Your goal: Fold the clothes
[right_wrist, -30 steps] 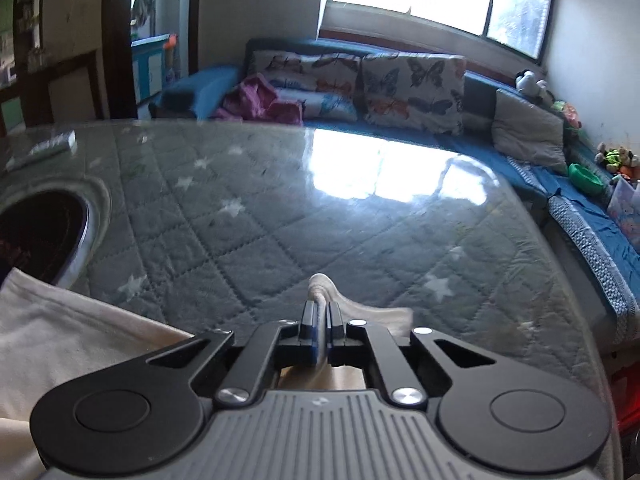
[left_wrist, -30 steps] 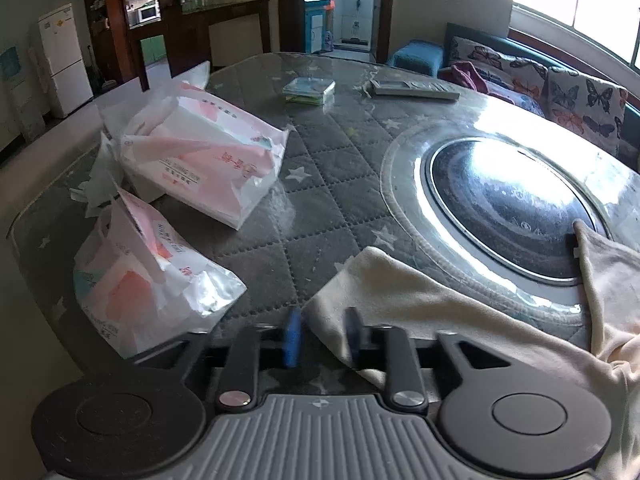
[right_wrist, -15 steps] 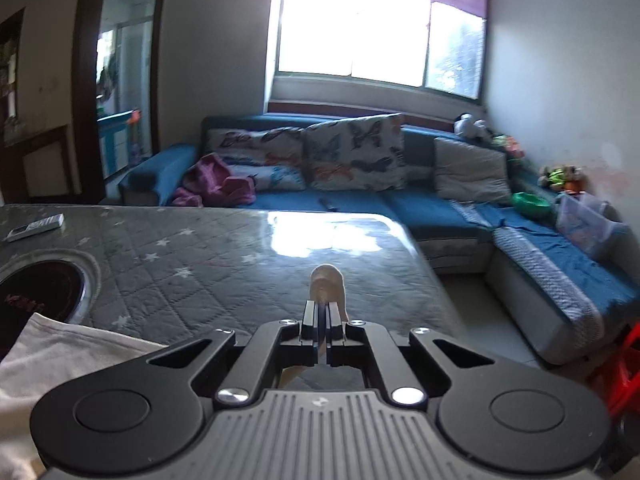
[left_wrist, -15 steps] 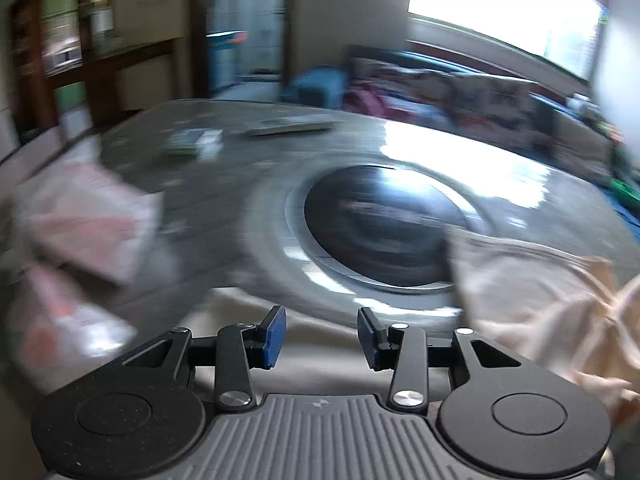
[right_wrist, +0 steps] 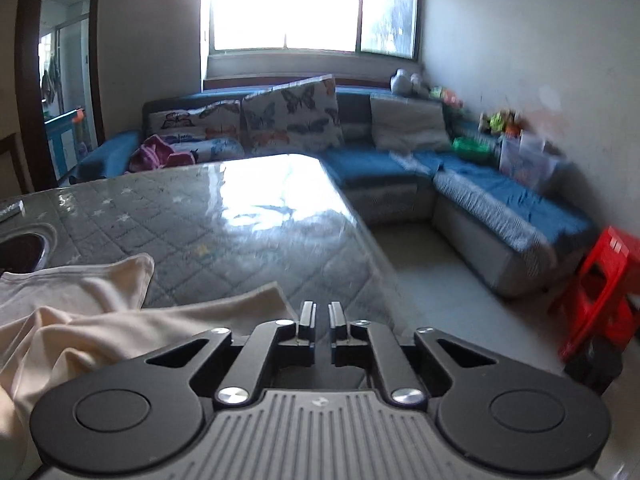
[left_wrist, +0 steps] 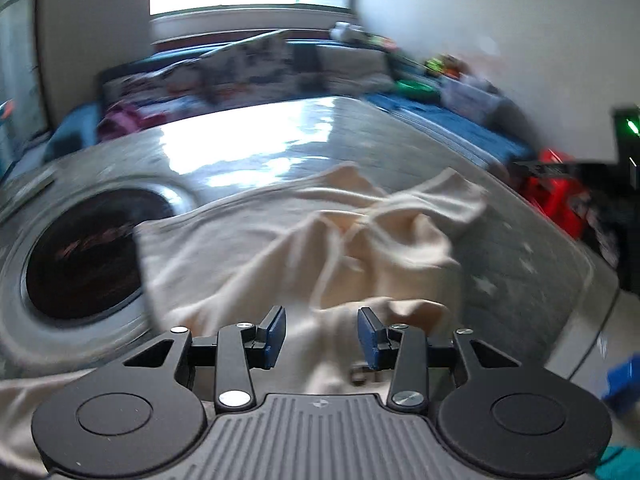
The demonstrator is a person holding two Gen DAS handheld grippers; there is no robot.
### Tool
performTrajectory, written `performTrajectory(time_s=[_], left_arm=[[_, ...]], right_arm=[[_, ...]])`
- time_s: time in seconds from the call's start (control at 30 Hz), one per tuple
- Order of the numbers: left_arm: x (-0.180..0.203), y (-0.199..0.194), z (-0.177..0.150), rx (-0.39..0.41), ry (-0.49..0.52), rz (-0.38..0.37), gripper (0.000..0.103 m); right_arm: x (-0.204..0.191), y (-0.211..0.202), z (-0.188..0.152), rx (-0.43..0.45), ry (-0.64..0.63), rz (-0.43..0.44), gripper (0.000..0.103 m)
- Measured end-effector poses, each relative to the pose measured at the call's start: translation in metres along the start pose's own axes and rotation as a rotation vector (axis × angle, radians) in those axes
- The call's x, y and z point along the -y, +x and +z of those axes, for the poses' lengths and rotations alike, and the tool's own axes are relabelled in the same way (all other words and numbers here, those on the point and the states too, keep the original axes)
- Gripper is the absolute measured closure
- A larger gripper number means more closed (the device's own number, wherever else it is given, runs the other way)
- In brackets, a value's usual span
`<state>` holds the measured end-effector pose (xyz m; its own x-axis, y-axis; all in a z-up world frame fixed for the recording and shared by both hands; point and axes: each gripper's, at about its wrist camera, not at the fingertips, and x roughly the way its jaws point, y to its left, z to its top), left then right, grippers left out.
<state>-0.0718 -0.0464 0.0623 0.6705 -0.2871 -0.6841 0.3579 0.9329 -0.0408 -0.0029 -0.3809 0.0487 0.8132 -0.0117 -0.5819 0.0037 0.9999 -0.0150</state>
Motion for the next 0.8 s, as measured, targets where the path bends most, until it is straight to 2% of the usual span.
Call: performTrajectory(time_s=[0.13,0.3,0.43,0.53,0.6,0.63,0.8], left_arm=[[0.024,0.005,0.0,0.004,0.115,-0.019,0.06],[0.039,0.001,0.001,0.012,0.158,-0.103,0.06],[0.051,0.005,0.0,0.004,0.18,-0.135,0.06],[0.055,0.005,0.001,0.023,0.19,-0.125,0.06],[0.056,0.005,0.002,0.039,0.203,-0.107,0.06],[0.055,0.005,0.003,0.048,0.215,-0.098,0.06],[0.047,0.006,0.002,0.049,0.267,-0.083,0.061]], right_arm=[[-0.001,0.012,-0.012,-0.049,0.003,0.025,0.082],[-0.004,0.035,-0.018,-0.083,0.012,0.045,0.07],[-0.006,0.055,-0.019,-0.097,0.027,0.049,0.069],[-0.006,0.063,-0.021,-0.095,0.034,0.058,0.072],[-0.007,0.064,-0.021,-0.086,0.035,0.071,0.089],[-0.007,0.063,-0.02,-0.083,0.036,0.074,0.093],[-0.004,0.055,-0.018,-0.057,0.041,0.064,0.095]])
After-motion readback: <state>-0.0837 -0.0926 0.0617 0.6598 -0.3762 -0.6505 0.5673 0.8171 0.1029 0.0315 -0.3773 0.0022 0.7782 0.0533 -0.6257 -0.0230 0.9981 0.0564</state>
